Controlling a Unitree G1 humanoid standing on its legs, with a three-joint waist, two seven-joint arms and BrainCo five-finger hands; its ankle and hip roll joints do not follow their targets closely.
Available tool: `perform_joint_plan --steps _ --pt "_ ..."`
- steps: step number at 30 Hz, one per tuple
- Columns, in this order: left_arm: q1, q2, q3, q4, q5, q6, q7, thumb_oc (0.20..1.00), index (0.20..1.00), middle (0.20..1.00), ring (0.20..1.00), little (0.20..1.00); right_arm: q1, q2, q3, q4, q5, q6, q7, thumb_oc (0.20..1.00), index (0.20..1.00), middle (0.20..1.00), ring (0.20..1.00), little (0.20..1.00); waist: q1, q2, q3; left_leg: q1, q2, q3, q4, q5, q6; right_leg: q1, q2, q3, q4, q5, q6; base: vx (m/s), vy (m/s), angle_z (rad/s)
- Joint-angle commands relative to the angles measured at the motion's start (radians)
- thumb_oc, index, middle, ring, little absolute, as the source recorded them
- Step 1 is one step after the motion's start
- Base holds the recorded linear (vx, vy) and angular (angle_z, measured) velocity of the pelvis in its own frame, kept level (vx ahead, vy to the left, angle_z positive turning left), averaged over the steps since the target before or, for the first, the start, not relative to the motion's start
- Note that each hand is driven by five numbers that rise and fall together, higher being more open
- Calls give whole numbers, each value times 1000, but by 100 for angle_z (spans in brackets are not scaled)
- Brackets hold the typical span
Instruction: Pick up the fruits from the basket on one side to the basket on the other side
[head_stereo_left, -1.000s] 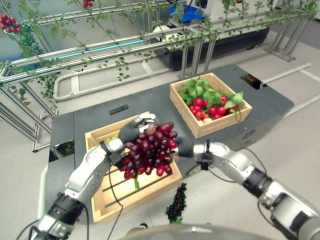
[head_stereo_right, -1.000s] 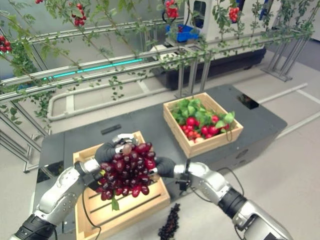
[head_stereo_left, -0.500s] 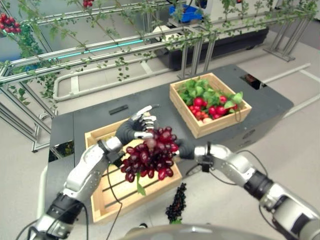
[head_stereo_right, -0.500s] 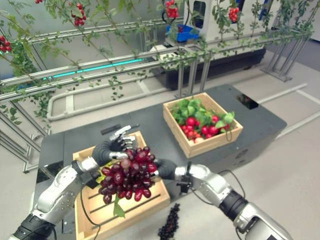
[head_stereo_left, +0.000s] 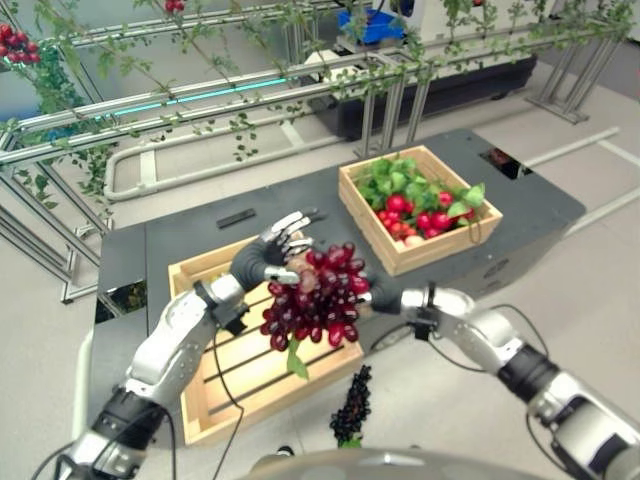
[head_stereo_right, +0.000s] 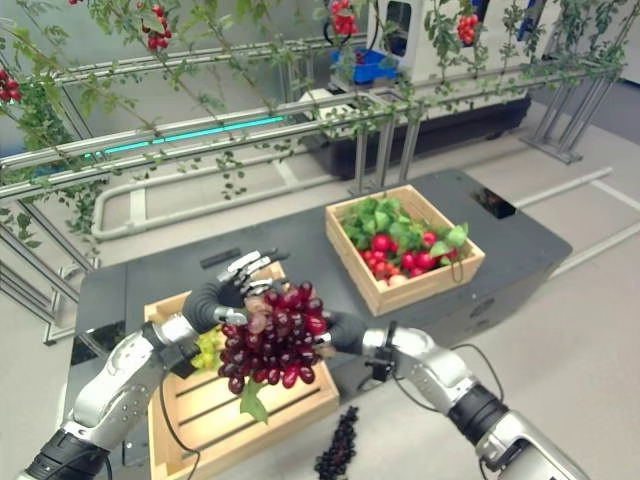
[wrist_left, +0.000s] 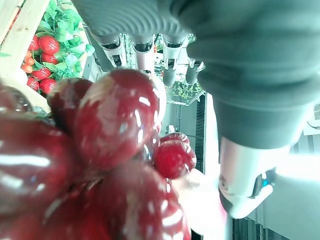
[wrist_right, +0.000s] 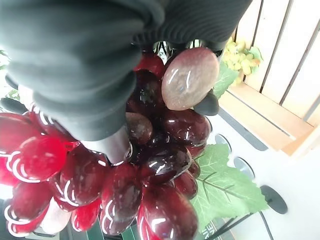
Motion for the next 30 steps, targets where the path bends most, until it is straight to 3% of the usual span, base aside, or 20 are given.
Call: perform_joint_plan --steps 1,12,30 --pt "-18 7 41 -53 -9 -69 -6 1000 1000 1000 1000 1000 -21 17 -77 -41 81 -67 2 200 200 200 200 200 23 -26 -15 -11 -11 -11 9 -17 -9 31 -19 -38 50 -34 70 0 0 0" --pt "16 -9 100 -45 -16 -82 7 1000 1000 1000 1000 1000 17 -11 -164 -33 98 -83 -10 200 200 200 200 200 18 -30 -17 -11 -11 -12 9 -18 -9 31 -19 -38 52 -34 70 0 0 0" --pt "138 -44 264 -31 -52 -112 20 1000 1000 1000 1000 1000 162 -65 -423 -24 159 -131 -36 200 200 200 200 200 9 -39 -20 -11 -11 -15 15 -25 -10 34 -17 -40 52 -36 73 0 0 0"
